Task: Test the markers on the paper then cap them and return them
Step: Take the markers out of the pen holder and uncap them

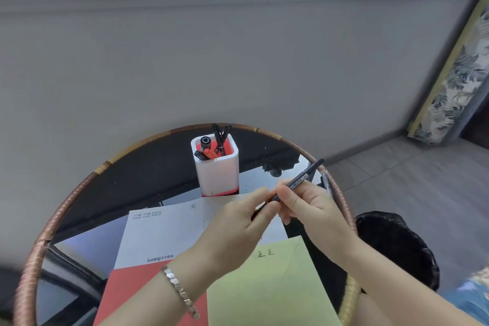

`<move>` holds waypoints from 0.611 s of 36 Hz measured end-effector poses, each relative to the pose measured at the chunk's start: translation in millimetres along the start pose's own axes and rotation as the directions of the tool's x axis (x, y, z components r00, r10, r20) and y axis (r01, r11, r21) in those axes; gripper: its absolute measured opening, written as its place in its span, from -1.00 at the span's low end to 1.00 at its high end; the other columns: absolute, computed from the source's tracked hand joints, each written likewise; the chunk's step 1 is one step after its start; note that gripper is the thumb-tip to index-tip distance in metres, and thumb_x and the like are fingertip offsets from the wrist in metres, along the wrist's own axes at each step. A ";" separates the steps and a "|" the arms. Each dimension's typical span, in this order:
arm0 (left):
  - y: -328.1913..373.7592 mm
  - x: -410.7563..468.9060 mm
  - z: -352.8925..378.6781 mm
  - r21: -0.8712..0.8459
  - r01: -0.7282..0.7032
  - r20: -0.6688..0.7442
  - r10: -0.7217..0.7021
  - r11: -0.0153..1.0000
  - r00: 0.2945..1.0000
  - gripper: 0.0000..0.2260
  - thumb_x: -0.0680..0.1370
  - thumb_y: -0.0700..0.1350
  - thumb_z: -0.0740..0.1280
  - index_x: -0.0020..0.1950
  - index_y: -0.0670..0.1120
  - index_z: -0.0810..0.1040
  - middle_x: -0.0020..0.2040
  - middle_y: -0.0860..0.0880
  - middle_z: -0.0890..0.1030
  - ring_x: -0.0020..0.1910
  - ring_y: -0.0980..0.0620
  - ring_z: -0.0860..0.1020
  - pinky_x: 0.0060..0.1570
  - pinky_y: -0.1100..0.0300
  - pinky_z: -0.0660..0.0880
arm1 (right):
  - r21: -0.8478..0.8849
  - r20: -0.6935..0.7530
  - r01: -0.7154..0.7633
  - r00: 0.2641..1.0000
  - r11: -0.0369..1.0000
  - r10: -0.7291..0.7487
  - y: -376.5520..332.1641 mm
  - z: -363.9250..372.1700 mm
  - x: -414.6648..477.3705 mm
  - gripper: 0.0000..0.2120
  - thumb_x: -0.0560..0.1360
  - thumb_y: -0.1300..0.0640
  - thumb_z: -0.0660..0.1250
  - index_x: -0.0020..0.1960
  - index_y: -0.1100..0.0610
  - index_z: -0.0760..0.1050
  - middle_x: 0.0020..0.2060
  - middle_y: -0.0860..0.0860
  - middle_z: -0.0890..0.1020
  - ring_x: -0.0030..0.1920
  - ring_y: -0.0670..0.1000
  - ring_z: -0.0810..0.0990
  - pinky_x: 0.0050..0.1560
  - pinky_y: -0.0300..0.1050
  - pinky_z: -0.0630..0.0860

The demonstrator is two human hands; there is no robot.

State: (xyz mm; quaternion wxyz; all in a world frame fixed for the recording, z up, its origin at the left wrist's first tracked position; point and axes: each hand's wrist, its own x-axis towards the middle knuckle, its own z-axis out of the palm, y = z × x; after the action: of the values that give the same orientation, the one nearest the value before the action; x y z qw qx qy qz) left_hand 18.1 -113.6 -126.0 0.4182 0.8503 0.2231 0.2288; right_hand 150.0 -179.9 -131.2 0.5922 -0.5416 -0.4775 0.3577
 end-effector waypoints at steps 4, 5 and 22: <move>-11.6 0.1 1.1 -0.051 0.236 -0.049 -0.238 0.971 0.970 -0.86 0.62 -0.06 0.02 0.10 0.02 0.33 -0.32 0.03 0.38 -0.40 0.12 0.32 -0.41 0.23 0.30 | 0.066 -0.173 -0.170 0.968 0.983 0.179 -5.7 -25.3 20.5 -0.86 0.51 0.15 0.26 -0.16 0.19 0.54 -0.33 0.01 0.61 -0.36 -0.14 0.59 -0.31 -0.33 0.54; -16.2 -0.1 0.8 -0.069 0.272 -0.075 -0.277 0.960 0.958 -0.85 0.63 -0.13 0.00 0.12 -0.03 0.32 -0.26 0.01 0.39 -0.33 0.09 0.34 -0.36 0.21 0.32 | 0.008 -0.215 -0.230 0.950 0.973 0.227 -5.3 -36.0 28.1 -0.87 0.52 0.17 0.26 -0.14 0.19 0.54 -0.33 0.03 0.60 -0.41 -0.16 0.58 -0.36 -0.36 0.52; -35.4 29.8 46.4 0.111 0.391 -0.170 -0.371 0.914 0.913 -0.86 0.56 -0.04 0.24 -0.06 -0.09 0.51 -0.12 -0.01 0.53 -0.17 0.04 0.48 -0.20 0.20 0.42 | -0.979 -0.092 -0.136 0.959 0.150 0.267 49.2 -77.4 50.7 -0.83 0.56 0.01 0.13 0.03 0.07 0.42 -0.17 -0.03 0.43 -0.16 0.04 0.41 -0.19 -0.13 0.34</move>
State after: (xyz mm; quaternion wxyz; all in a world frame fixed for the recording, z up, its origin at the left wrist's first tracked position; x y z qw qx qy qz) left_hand 61.8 -105.4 -174.0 0.3757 0.7990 0.4304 0.1874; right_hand 243.0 -147.7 -167.3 0.0302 -0.8330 -0.5477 0.0725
